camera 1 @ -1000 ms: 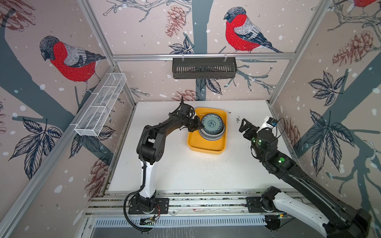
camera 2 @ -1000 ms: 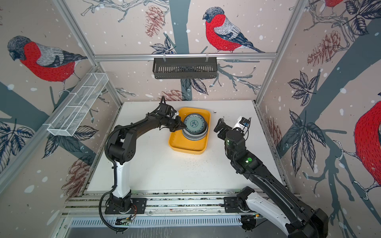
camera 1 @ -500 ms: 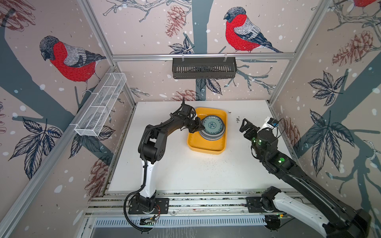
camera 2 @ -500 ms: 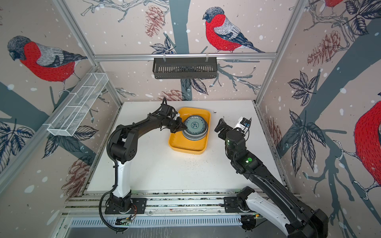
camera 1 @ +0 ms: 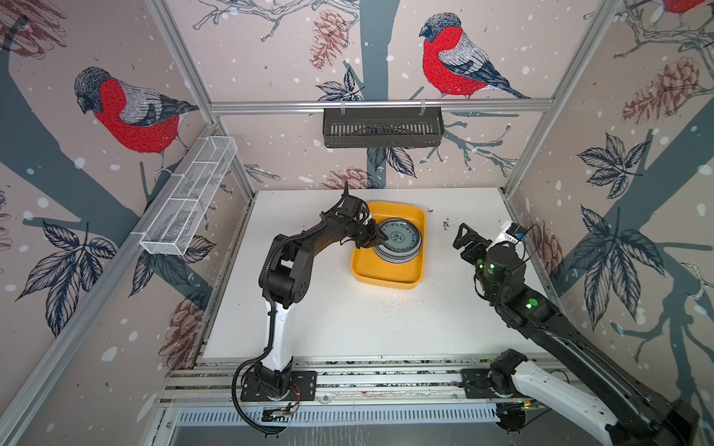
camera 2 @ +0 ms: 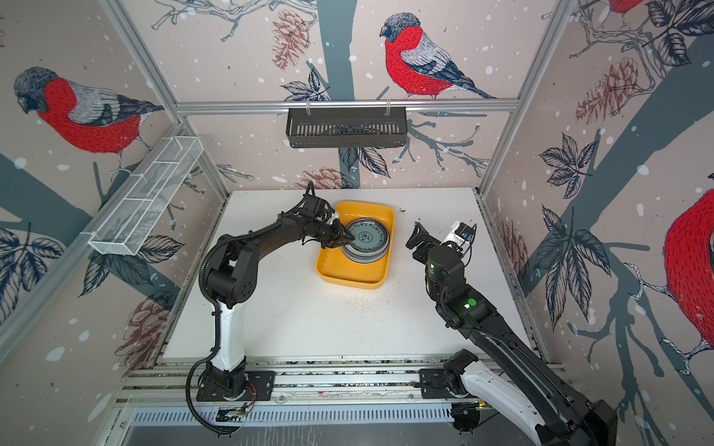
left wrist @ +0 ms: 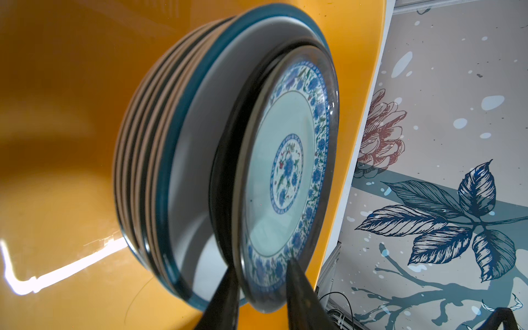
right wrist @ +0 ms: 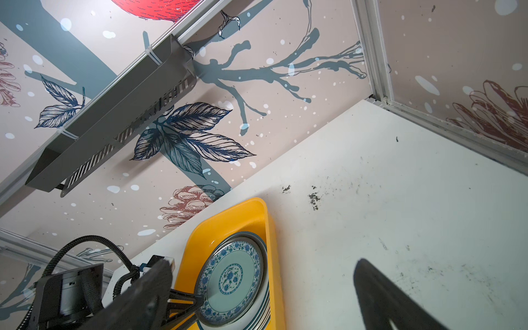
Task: Place the plates into the plastic bin on the countertop
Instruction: Place the plate in the plastic bin.
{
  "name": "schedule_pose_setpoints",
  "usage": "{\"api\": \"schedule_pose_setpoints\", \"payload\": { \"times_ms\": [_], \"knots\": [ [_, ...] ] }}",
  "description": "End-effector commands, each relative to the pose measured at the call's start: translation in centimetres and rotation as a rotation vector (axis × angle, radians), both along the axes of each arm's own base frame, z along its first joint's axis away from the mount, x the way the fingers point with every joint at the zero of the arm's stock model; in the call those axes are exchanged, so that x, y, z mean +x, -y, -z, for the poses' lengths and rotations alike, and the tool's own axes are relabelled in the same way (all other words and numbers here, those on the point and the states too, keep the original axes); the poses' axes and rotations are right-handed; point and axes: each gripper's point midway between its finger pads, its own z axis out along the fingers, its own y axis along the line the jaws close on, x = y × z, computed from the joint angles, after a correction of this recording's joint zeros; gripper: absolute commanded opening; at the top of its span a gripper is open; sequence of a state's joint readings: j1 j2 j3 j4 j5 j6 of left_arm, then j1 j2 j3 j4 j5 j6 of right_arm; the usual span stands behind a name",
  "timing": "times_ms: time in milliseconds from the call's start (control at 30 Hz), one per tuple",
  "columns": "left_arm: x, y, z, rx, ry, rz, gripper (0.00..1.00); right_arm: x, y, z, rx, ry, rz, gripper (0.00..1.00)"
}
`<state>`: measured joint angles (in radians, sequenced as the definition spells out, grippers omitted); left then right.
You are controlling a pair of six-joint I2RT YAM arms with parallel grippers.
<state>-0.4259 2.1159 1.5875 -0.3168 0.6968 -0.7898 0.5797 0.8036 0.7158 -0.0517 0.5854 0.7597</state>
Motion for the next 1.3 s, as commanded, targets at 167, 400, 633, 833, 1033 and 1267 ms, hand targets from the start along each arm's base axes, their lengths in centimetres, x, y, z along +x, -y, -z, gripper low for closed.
{"api": "schedule_pose_setpoints", "payload": {
  "times_ms": [167, 400, 633, 833, 1033, 1267],
  "knots": [
    [0.3, -0.2, -1.3, 0.011, 0.047, -0.032, 0.5, -0.6, 0.9, -0.1, 0.014, 0.009, 0.025, 1.0],
    [0.6, -1.4, -3.6, 0.038, 0.159, -0.081, 0.66, -0.6, 0.9, -0.3, 0.003, 0.004, 0.017, 1.0],
    [0.9, -3.1, -9.3, 0.017, 0.397, -0.134, 0.73, 0.0, 0.9, -0.9, -0.018, 0.003, -0.004, 0.99],
    [-0.1, -7.8, -14.2, -0.003, 0.629, -0.263, 0.77, 1.2, 0.4, -0.9, -0.038, -0.017, -0.041, 1.0],
    [-2.3, -16.0, -16.3, 0.086, 0.798, -0.469, 0.9, 2.4, 1.3, 0.0, -0.072, -0.052, -0.025, 1.0],
    [-6.4, -26.2, -17.5, 0.248, 0.926, -0.743, 0.96, 3.3, 6.2, 0.8, -0.033, -0.055, 0.068, 0.99]
  ]
}}
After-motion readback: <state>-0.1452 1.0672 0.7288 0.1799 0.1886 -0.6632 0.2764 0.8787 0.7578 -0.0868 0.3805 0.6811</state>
